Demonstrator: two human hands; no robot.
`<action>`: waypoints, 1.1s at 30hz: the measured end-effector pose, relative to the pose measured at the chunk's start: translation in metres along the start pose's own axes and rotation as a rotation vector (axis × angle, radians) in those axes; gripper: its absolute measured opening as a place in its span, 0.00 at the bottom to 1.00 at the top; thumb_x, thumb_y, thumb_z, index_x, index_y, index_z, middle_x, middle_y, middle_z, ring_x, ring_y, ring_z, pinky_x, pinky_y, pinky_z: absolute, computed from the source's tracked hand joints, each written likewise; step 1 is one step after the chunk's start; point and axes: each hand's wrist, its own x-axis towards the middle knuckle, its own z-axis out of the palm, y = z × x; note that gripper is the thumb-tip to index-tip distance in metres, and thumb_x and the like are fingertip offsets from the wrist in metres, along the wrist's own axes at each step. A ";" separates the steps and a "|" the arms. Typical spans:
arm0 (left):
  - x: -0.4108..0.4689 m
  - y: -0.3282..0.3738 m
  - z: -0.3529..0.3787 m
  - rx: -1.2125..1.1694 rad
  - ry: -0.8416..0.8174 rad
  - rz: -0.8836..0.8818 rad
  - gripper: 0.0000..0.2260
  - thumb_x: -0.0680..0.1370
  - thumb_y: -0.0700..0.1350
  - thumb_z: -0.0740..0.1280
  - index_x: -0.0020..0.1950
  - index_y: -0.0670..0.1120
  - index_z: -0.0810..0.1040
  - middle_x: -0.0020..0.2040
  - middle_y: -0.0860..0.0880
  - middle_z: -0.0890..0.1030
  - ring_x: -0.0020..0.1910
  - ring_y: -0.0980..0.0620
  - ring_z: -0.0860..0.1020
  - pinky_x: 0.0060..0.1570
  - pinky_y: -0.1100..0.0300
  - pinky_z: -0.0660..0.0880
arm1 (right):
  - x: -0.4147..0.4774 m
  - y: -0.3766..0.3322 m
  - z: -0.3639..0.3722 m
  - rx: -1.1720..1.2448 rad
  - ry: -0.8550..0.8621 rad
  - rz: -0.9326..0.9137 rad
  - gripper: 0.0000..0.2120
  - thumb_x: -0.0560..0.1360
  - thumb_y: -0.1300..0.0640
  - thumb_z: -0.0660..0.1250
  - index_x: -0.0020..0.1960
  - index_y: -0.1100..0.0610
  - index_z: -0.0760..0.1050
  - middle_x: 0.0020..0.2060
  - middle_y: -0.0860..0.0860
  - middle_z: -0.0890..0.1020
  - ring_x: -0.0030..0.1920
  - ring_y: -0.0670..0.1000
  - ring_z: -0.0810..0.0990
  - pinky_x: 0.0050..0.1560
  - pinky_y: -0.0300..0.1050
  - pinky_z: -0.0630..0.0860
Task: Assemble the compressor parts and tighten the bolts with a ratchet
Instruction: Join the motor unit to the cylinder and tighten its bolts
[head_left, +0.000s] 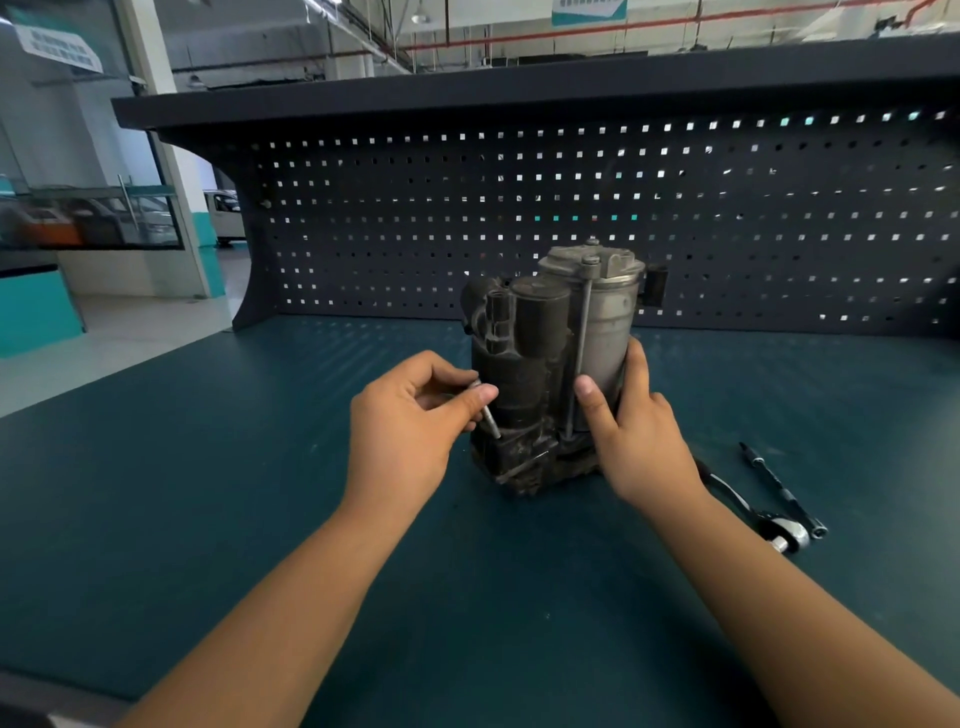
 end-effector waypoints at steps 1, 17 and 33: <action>-0.001 0.000 0.000 0.004 0.004 -0.002 0.09 0.68 0.37 0.74 0.34 0.49 0.78 0.31 0.51 0.82 0.30 0.56 0.80 0.35 0.65 0.78 | 0.000 0.000 0.000 0.000 0.001 0.001 0.41 0.66 0.27 0.42 0.75 0.42 0.41 0.54 0.55 0.76 0.56 0.54 0.69 0.43 0.50 0.65; -0.004 0.008 0.002 0.269 0.046 0.181 0.09 0.68 0.39 0.75 0.36 0.52 0.79 0.39 0.57 0.78 0.31 0.60 0.80 0.38 0.66 0.77 | 0.000 -0.001 0.002 -0.010 0.000 0.019 0.41 0.66 0.27 0.42 0.75 0.42 0.40 0.47 0.50 0.73 0.54 0.52 0.68 0.41 0.49 0.64; -0.012 -0.001 0.013 0.380 0.032 0.389 0.05 0.68 0.37 0.75 0.42 0.44 0.83 0.38 0.55 0.78 0.37 0.57 0.78 0.38 0.72 0.75 | -0.001 -0.001 0.001 -0.010 0.011 0.015 0.41 0.66 0.26 0.42 0.75 0.41 0.41 0.50 0.52 0.75 0.57 0.54 0.70 0.42 0.49 0.64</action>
